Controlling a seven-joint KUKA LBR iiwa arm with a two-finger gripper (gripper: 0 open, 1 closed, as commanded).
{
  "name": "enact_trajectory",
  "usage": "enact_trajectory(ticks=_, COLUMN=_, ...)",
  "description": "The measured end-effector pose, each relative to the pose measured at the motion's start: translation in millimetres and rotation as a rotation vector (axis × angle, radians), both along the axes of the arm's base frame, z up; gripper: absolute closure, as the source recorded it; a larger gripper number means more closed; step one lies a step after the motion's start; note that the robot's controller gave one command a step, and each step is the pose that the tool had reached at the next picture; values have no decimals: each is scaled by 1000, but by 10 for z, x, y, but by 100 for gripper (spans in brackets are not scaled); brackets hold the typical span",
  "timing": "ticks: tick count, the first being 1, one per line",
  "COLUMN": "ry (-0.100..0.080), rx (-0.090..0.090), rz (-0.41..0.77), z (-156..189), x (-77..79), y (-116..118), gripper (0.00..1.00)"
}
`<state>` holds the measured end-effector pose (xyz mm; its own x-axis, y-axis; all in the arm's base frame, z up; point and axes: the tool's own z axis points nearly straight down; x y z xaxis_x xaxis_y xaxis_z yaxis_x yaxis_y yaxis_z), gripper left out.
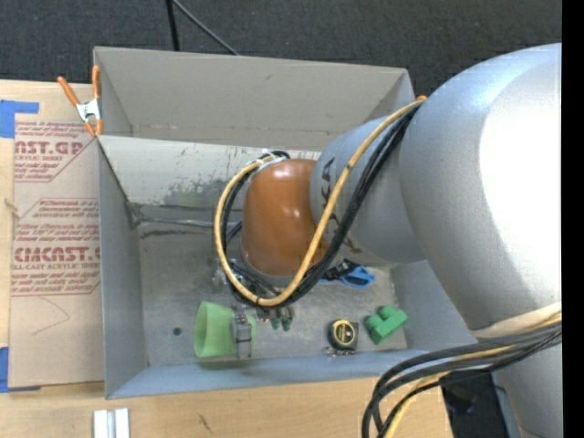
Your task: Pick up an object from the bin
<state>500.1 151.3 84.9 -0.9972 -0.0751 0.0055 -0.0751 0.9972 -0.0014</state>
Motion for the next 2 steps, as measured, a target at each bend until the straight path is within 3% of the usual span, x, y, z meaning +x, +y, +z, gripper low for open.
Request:
enact_trajectory(ticks=1, ry=-10, rx=5, rz=250, z=-135, x=-52, y=618, gripper=0)
enact_trajectory(ticks=2, ry=-4, rx=2, rz=247, z=-154, x=-66, y=592, gripper=100)
